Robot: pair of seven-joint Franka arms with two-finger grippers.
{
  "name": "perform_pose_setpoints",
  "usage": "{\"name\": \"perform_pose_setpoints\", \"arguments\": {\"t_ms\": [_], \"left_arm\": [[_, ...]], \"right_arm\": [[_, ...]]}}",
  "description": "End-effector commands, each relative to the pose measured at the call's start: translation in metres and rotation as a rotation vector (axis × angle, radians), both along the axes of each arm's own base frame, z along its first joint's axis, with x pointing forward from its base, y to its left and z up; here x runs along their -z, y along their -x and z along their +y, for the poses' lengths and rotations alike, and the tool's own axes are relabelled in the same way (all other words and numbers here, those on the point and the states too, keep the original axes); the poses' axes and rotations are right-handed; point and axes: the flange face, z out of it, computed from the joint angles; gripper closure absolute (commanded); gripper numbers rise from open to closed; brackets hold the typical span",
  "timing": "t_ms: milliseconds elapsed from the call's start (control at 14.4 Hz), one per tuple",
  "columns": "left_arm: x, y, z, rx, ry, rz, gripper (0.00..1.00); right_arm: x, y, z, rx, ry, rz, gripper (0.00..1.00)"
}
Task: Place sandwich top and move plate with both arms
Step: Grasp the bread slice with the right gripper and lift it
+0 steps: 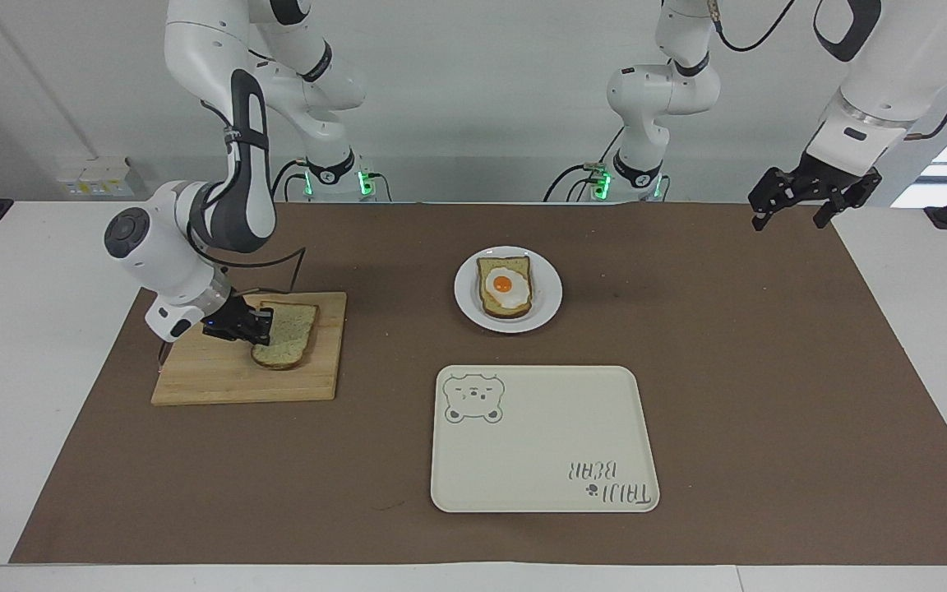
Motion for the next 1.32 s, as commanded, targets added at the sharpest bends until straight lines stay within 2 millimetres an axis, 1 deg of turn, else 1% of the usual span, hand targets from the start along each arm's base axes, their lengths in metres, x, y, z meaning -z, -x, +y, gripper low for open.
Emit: {"name": "perform_pose_setpoints", "arguments": {"t_ms": [0,139,416,485,624,762,1248], "left_arm": [[-0.002,0.009,0.003,-0.008,-0.019,0.006,0.00],[-0.002,0.008,0.003,-0.008,-0.019,0.004,0.00],[-0.002,0.008,0.003,-0.008,-0.018,0.004,0.00],[-0.002,0.008,0.003,-0.008,-0.019,0.004,0.00],[-0.002,0.008,0.003,-0.008,-0.019,0.004,0.00],[-0.002,0.008,0.003,-0.008,-0.018,0.004,0.00],[-0.002,0.008,0.003,-0.008,-0.018,0.004,0.00]], "right_arm": [[-0.026,-0.009,0.006,0.017,-0.019,0.036,1.00],[-0.038,-0.009,0.009,0.008,-0.026,0.047,1.00],[-0.054,-0.003,0.016,-0.014,-0.068,0.096,1.00],[-0.057,-0.004,0.023,-0.017,-0.097,0.103,1.00],[-0.057,-0.003,0.028,-0.040,-0.136,0.099,1.00],[-0.057,-0.001,0.048,-0.104,-0.155,0.117,1.00],[-0.057,0.008,0.113,-0.201,-0.174,0.149,1.00]]}}
